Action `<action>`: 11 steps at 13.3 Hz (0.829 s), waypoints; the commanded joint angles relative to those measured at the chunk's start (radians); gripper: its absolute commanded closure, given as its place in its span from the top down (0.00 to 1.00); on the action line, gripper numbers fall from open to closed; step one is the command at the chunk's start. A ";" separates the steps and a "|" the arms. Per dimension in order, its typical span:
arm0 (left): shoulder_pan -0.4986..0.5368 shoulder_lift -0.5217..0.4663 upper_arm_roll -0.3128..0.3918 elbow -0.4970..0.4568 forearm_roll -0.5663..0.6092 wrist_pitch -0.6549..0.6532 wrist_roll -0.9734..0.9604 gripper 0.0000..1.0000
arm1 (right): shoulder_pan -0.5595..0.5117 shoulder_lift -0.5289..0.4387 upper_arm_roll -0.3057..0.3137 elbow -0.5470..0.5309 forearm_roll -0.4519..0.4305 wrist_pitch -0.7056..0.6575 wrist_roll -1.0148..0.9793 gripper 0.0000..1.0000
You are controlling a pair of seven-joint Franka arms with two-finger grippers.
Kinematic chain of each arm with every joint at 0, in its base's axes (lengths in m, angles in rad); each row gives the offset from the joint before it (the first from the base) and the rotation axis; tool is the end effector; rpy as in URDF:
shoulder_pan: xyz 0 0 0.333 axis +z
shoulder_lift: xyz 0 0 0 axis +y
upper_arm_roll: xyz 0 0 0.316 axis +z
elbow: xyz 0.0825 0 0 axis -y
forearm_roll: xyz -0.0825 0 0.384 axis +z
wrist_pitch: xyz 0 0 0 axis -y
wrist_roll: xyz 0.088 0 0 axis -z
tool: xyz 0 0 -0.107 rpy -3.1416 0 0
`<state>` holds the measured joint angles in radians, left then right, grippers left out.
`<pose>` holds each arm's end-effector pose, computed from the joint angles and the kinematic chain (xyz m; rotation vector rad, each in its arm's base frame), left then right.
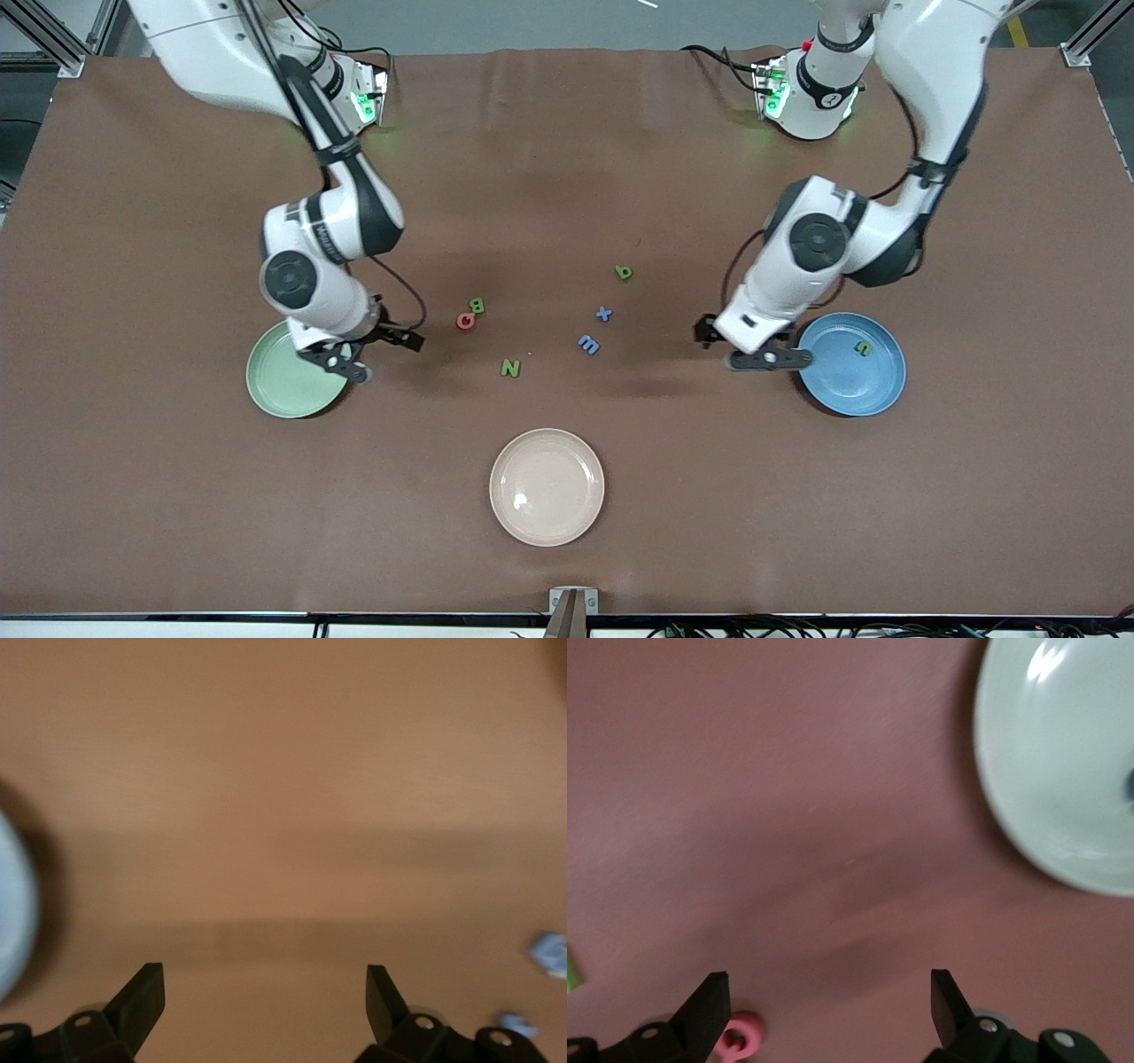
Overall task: Sort upper and lower case letters into plates
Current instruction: 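Release both letters and reach the left gripper toward the blue E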
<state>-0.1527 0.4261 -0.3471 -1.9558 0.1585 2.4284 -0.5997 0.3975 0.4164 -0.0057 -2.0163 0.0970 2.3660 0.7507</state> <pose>0.5530 -0.2899 0.2769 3.0729 0.0272 0.0759 0.5509 0.2290 0.2383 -3.0493 0.6660 0.1408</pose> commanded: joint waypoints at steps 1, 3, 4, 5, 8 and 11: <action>-0.106 0.112 0.010 0.142 0.023 -0.023 -0.057 1.00 | 0.082 0.021 -0.011 -0.021 0.017 0.085 0.132 1.00; -0.154 0.167 0.016 0.211 0.022 -0.052 -0.121 1.00 | 0.130 0.054 -0.011 -0.027 0.015 0.143 0.218 1.00; -0.178 0.195 0.016 0.242 0.023 -0.057 -0.162 1.00 | 0.147 0.067 -0.011 -0.035 0.015 0.177 0.240 1.00; -0.209 0.224 0.022 0.265 0.032 -0.060 -0.179 1.00 | 0.159 0.077 -0.013 -0.051 0.015 0.218 0.258 0.98; -0.286 0.293 0.043 0.331 0.085 -0.063 -0.183 0.99 | 0.181 0.102 -0.013 -0.065 0.015 0.257 0.280 0.86; -0.321 0.330 0.045 0.350 0.088 -0.063 -0.173 0.98 | 0.182 0.105 -0.014 -0.067 0.014 0.256 0.280 0.67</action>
<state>-0.4496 0.7273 -0.3120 -1.6529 0.2232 2.3915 -0.7663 0.5665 0.5335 -0.0086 -2.0643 0.0972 2.6125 1.0176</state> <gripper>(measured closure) 0.022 0.198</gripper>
